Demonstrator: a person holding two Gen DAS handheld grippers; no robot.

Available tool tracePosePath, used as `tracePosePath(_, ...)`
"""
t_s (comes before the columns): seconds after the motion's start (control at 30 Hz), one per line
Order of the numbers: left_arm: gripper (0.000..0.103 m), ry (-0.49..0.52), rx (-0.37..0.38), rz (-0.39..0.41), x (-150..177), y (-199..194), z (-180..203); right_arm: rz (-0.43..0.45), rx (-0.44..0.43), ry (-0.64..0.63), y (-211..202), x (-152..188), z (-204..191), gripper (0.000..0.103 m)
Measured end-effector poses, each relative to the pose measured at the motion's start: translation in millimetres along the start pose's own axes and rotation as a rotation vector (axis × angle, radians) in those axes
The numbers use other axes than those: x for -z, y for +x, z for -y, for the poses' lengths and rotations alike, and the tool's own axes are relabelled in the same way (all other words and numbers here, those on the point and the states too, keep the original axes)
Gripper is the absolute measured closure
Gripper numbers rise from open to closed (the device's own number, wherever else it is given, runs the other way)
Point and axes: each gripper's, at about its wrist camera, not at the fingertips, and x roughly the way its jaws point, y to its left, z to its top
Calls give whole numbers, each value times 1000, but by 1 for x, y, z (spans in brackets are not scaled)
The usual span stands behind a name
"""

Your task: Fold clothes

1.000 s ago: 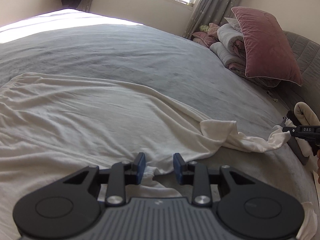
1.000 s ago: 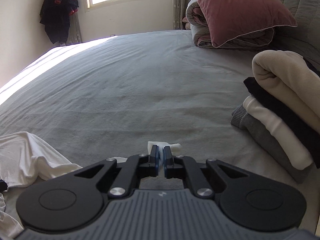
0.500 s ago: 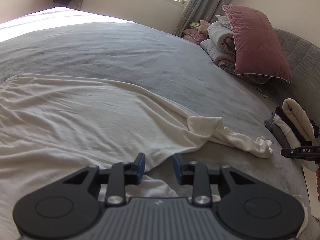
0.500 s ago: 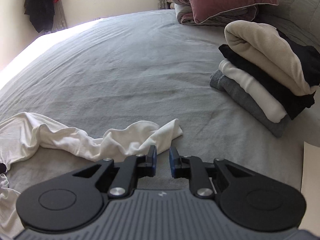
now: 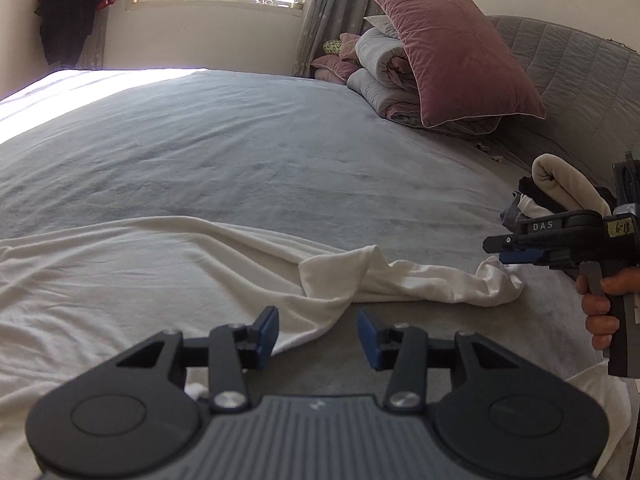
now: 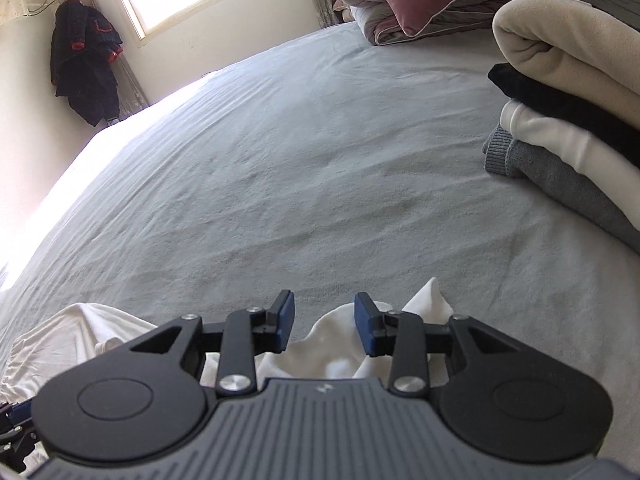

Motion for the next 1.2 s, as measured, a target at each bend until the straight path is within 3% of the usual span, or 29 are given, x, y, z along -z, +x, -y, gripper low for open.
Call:
tracePosePath(0.07,54,56,-22,3,-7,17,16,-11,3,14,8,4,5,66)
tracePosePath(0.13,53,102,-58,2,-13,36,31,-23,-1,29,14,9,9,81)
tracePosePath(0.17,53,116,-78,-5,-16,45,36,-17,-1,26,14,10,10,93)
tracePosePath(0.2,53,124,-91,-9,-18,51,39,-11,-2,23,13,11,11,100)
tracePosePath(0.23,54,125,-105,-15,-19,56,41,-6,-2,19,12,11,13,100)
tracePosePath(0.27,70,126,-118,-21,-21,61,42,-3,-7,24,10,10,15,101)
tracePosePath(0.3,96,120,-122,-25,-21,61,42,-1,-13,29,7,8,16,101)
tracePosePath(0.33,99,113,-123,-27,-22,59,41,2,-18,35,4,7,18,101)
tracePosePath(0.43,100,91,-127,-35,-23,55,39,22,-45,40,-8,2,20,101)
tracePosePath(0.8,100,175,-67,-26,-3,4,43,44,-89,-49,-61,6,31,102)
tracePosePath(1.2,100,305,-19,-148,27,0,33,-192,-41,-104,-81,29,72,103)
